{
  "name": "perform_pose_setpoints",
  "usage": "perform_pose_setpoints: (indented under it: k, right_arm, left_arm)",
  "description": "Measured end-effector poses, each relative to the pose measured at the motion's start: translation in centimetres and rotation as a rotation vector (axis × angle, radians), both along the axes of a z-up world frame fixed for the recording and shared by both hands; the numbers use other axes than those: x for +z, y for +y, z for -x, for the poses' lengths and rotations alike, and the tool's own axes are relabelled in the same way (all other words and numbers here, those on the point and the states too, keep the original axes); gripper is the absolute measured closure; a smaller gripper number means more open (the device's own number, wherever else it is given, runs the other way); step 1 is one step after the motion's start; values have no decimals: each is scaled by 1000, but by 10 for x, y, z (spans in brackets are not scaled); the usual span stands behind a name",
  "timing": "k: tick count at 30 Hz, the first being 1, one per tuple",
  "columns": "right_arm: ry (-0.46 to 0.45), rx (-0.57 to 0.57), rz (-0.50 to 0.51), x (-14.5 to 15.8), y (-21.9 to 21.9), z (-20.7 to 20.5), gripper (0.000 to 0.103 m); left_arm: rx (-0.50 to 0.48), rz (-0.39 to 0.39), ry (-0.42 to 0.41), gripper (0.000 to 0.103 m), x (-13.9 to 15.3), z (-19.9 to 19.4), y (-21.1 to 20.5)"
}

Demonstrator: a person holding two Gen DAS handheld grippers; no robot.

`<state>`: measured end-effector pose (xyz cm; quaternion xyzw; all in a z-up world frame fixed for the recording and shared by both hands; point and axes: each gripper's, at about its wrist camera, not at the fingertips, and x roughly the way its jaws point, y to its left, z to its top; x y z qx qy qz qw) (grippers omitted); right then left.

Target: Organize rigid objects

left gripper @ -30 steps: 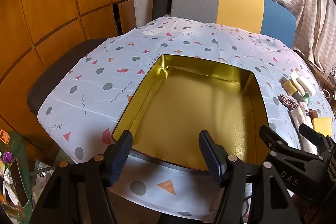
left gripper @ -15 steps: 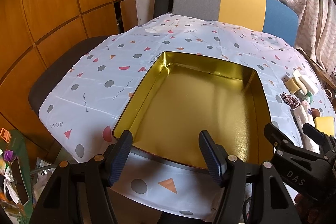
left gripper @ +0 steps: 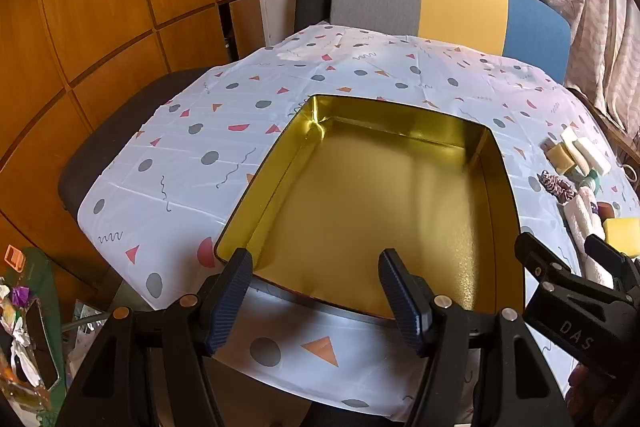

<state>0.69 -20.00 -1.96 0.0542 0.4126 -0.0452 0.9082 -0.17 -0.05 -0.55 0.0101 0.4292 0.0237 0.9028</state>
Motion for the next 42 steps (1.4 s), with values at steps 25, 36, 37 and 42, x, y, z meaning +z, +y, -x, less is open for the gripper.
perform_pose_setpoints:
  k: [25, 36, 37, 42]
  right_arm:
    - [-12, -23, -27, 3, -17, 8, 0]
    - [-17, -18, -22, 5, -14, 9, 0]
    - [-17, -20, -23, 5, -15, 9, 0]
    - [-21, -22, -24, 6, -19, 11, 0]
  left_arm:
    - [-16, -33, 2, 36, 1, 2, -16]
    - [-11, -29, 3, 36, 2, 2, -15]
    - [-11, -30, 2, 36, 1, 2, -15]
    - [-22, -32, 6, 36, 2, 2, -19]
